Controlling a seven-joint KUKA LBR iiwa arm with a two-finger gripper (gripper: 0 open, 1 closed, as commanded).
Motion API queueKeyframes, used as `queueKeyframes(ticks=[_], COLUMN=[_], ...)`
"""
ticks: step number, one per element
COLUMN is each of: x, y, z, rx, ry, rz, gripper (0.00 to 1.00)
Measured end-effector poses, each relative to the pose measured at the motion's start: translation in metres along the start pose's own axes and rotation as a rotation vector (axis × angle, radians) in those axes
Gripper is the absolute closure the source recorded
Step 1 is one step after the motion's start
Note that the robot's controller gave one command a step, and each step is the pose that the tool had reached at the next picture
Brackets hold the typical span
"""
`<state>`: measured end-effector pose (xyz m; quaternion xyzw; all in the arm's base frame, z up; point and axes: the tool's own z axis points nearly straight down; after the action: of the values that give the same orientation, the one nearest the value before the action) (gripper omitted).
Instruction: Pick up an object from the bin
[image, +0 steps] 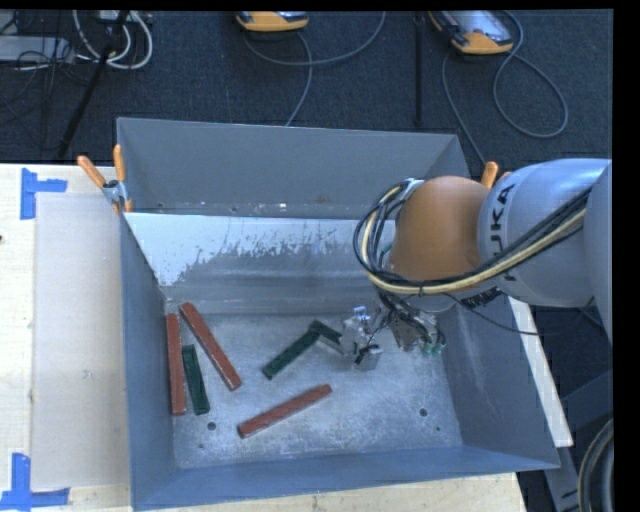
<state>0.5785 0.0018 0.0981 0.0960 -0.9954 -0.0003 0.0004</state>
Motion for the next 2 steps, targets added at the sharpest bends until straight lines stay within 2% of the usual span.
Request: queueKeyframes(ticks=[1,2], x=[0.0,0.015], y=[0.0,0.043], z=[0.0,0.028], rx=[0.0,-0.001], ry=[0.0,-0.002], rz=[-0.001,0.066], gripper=[0.0,0.0])
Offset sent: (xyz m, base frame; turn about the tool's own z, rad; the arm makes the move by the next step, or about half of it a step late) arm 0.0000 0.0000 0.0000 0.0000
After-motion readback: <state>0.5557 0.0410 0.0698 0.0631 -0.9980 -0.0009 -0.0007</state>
